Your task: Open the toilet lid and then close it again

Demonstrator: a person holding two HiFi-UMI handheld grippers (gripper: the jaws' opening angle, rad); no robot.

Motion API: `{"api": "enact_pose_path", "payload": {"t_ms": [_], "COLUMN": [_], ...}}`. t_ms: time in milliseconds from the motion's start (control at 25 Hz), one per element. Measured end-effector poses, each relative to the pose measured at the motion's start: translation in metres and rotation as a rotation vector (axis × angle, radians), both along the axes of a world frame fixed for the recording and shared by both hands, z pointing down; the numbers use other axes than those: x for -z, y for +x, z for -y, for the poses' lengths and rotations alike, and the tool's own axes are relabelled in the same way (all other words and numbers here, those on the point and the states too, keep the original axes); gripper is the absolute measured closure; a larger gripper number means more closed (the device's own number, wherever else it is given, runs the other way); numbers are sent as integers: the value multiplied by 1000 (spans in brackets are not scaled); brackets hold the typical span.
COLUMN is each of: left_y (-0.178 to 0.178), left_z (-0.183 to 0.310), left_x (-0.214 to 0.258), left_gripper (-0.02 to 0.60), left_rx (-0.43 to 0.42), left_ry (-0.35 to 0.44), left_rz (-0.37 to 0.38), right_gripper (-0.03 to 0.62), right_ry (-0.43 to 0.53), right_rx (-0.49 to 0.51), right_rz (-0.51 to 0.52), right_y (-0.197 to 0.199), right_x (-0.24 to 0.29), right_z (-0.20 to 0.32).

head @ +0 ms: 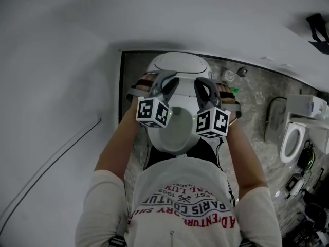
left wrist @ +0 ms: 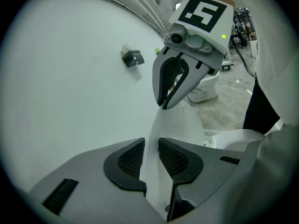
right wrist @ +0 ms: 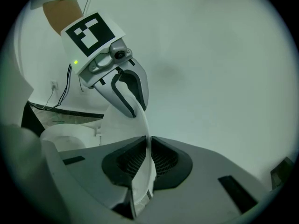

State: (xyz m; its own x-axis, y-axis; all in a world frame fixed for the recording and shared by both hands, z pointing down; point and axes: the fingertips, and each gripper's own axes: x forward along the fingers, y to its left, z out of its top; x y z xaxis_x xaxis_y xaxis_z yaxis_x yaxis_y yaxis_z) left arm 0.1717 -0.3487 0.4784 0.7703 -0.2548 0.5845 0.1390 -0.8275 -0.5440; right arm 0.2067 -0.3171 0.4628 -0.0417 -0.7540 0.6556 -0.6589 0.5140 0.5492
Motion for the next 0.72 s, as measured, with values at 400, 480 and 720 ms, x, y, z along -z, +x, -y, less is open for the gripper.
{"api": "enact_pose_path", "payload": {"t_ms": [400, 480, 720], "left_y": [12, 15, 16], "left_z": [24, 27, 30], "left_x": [-9, -10, -9], "left_gripper": [482, 480, 477], "left_rx": [29, 29, 25], "left_ry": [-16, -23, -33], "left_rz": [1, 4, -1], "right_gripper": [557, 557, 557], "right_ry": [-2, -6, -4], "right_rx": [-1, -5, 1], "right_rz": [42, 49, 92], "right_y": [12, 15, 18], "right_x": [-7, -8, -7], "right_z": [23, 27, 31]}}
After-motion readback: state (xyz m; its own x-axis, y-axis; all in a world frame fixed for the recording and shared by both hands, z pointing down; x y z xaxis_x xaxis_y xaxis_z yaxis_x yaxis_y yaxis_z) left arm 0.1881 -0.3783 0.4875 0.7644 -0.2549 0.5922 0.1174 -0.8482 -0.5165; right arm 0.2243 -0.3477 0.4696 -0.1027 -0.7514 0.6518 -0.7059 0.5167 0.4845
